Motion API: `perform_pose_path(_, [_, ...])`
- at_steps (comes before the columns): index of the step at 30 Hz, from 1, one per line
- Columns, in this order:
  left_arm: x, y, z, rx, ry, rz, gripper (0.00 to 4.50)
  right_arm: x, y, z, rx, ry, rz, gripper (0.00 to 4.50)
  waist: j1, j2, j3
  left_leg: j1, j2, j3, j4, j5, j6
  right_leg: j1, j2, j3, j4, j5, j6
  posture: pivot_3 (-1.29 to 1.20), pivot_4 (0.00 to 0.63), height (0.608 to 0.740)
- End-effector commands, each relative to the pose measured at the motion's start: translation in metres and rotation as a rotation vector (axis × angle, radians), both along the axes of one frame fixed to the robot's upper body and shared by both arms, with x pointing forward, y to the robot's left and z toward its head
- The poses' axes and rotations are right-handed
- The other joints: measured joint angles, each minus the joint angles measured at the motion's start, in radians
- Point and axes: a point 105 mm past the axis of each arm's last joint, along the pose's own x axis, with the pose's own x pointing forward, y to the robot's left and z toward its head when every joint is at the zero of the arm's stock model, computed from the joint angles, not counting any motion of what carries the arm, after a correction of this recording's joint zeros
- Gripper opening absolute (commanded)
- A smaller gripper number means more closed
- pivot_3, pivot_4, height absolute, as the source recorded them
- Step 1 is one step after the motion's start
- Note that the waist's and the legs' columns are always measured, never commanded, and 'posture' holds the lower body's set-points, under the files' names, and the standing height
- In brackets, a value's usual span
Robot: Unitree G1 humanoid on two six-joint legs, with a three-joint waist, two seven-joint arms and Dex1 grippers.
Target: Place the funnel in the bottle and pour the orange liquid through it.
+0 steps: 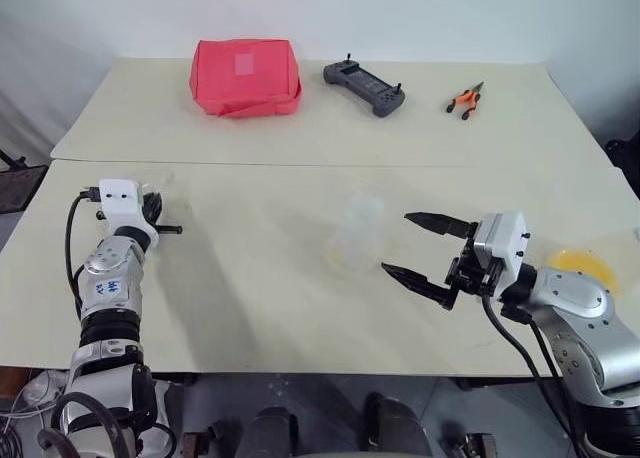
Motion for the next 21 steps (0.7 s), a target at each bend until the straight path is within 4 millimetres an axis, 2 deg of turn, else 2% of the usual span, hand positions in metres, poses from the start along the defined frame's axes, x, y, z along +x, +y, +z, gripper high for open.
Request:
perform_pose_path(1, [0.001, 0.002, 0.013, 0.030, -0.033, -0.008, 0.04, -0.004, -0.001, 0.012, -0.006, -0.054, 0.000, 4.50, 0.001, 0.000, 0.000, 0.000, 0.000, 0.000, 0.000, 0.000, 0.000, 0.000, 0.000, 0.000, 0.000, 0.000, 0.000, 0.00, 0.150, 0.740])
perform_pose_path(7, [-0.004, 0.003, 0.020, 0.048, -0.054, -0.029, 0.04, -0.002, 0.000, 0.013, -0.004, -0.055, 0.000, 4.50, -0.001, 0.000, 0.000, 0.000, 0.000, 0.000, 0.000, 0.000, 0.000, 0.000, 0.000, 0.000, 0.000, 0.000, 0.000, 0.00, 0.150, 0.740])
perform_pose_path(10, [-0.013, -0.006, 0.032, 0.062, -0.095, -0.127, 0.04, -0.002, -0.001, 0.013, -0.001, -0.055, -0.003, 4.50, -0.002, 0.000, 0.000, 0.000, 0.000, 0.000, 0.000, 0.000, 0.000, 0.000, 0.000, 0.000, 0.000, 0.000, 0.000, 0.00, 0.150, 0.740])
perform_pose_path(15, [-0.036, -0.039, 0.067, 0.132, -0.182, -0.417, 0.04, -0.003, -0.006, 0.015, 0.001, -0.054, -0.010, 4.50, -0.002, 0.000, 0.000, -0.001, 0.000, 0.000, 0.000, 0.000, 0.000, 0.000, 0.000, 0.000, 0.000, 0.000, 0.000, 0.00, 0.150, 0.740])
perform_pose_path(17, [-0.048, -0.060, 0.082, 0.166, -0.225, -0.587, 0.04, -0.004, -0.007, 0.016, 0.003, -0.051, -0.009, 4.50, 0.001, 0.000, 0.000, -0.001, 0.000, 0.000, 0.000, 0.000, 0.000, 0.000, 0.000, 0.000, 0.000, 0.000, 0.000, 0.00, 0.150, 0.740])
perform_pose_path(21, [-0.063, -0.086, 0.099, 0.216, -0.255, -0.812, 0.04, -0.005, -0.008, 0.016, 0.002, -0.033, -0.001, 4.50, 0.000, 0.000, 0.000, 0.000, 0.000, 0.000, 0.000, 0.000, 0.000, 0.000, 0.000, 0.000, 0.000, 0.000, 0.000, 0.00, 0.150, 0.740])
